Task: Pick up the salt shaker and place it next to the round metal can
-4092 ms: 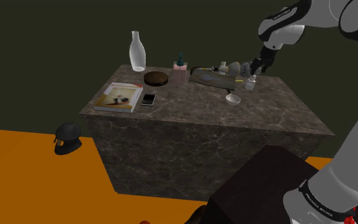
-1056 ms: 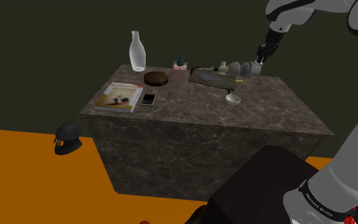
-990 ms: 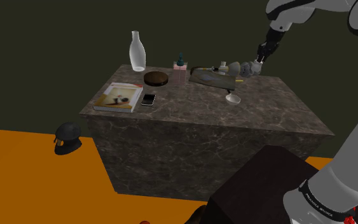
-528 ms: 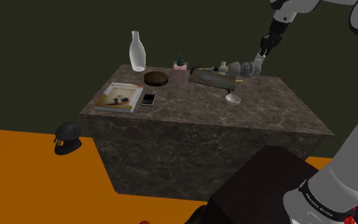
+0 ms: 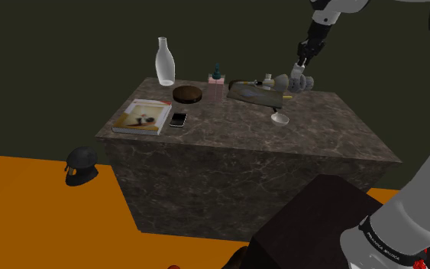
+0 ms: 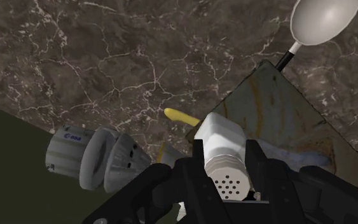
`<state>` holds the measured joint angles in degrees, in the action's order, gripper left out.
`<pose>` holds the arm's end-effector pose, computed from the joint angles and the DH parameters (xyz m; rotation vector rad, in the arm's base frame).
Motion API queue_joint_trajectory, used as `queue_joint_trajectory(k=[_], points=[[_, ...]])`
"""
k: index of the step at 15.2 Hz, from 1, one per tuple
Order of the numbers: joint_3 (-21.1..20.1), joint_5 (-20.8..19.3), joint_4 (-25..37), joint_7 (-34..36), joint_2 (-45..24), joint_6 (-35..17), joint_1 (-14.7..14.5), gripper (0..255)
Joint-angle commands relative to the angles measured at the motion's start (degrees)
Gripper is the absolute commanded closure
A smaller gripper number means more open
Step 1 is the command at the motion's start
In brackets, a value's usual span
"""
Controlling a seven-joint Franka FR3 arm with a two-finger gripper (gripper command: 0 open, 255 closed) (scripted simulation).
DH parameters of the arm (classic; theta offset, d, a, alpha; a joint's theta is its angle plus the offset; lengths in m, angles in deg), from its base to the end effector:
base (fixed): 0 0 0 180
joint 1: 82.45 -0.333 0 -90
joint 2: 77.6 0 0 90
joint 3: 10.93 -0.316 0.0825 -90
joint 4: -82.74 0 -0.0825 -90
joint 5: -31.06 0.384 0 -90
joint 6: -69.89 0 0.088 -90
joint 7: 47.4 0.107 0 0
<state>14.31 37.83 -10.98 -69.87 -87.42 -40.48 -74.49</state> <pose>0.5372 -0.3199 0.5342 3.0897 -0.3260 0.2171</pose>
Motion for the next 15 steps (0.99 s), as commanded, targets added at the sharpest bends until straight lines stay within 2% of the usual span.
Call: queue_joint_trajectory(k=[1, 8, 15], points=[[-0.99, -0.72, -0.41, 2.91, 0.41, -0.19, -1.72, 255], [-4.43, -2.52, 0.07, 12.23, 0.24, -0.32, -7.13, 255], [-7.67, -3.39, 4.22, 20.82, -2.74, 0.79, -12.0, 255]])
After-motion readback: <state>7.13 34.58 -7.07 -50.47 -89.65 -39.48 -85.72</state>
